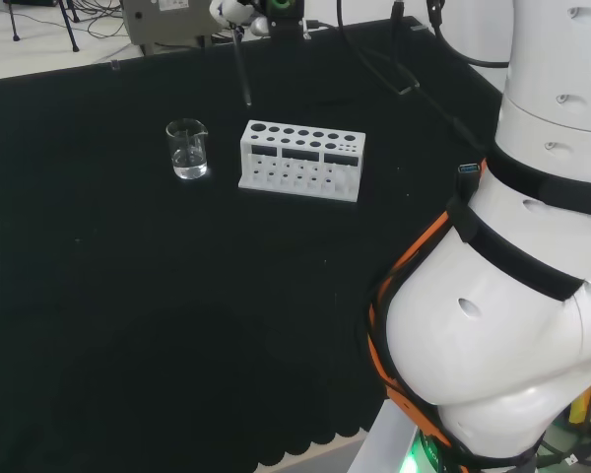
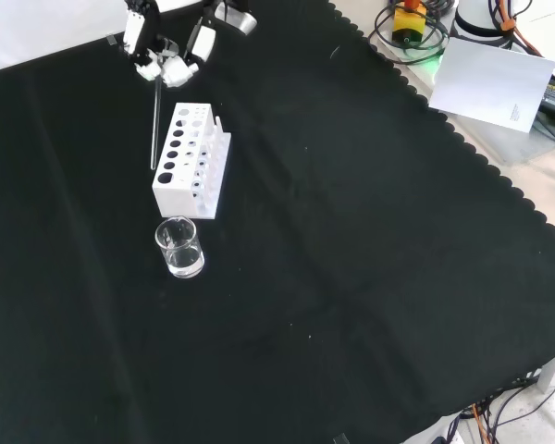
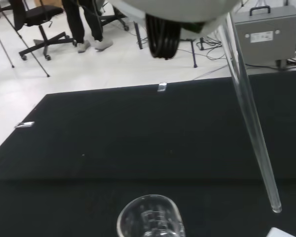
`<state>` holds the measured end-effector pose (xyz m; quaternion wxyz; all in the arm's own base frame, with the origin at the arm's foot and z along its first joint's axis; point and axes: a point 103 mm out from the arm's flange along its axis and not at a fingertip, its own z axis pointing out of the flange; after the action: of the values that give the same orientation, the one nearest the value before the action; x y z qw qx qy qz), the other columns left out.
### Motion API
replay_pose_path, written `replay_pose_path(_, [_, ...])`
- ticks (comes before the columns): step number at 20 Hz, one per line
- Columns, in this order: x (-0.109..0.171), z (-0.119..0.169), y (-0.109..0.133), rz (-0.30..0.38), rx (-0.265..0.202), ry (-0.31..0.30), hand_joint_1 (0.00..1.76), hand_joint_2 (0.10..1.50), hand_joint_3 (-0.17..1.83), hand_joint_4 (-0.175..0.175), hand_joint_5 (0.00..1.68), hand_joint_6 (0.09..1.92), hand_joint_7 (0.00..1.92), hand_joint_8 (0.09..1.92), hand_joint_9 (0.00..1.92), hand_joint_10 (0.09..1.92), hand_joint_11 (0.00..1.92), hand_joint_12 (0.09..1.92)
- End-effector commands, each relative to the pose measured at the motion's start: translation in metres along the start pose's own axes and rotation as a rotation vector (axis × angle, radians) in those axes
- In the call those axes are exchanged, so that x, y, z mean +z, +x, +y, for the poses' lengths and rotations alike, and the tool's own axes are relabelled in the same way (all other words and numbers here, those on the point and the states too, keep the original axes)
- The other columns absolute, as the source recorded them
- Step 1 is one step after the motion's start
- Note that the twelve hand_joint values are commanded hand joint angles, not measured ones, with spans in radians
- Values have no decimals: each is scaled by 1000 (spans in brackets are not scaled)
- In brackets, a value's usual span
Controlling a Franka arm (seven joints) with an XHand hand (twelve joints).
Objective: Put the glass rod back on the white test tube rack.
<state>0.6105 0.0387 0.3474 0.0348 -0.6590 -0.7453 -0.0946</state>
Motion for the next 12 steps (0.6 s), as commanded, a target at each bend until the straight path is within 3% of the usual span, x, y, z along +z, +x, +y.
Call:
replay_pose_path(1, [-2, -3, -17, -3, 46, -1, 1295, 705, 790, -175, 1001, 919, 1113, 1300, 1620, 1007, 1669, 879])
replay_pose_path(12, [-9, -12, -51, 9, 107, -16, 1296, 704, 791, -175, 1002, 919, 1114, 1300, 1621, 1007, 1670, 879])
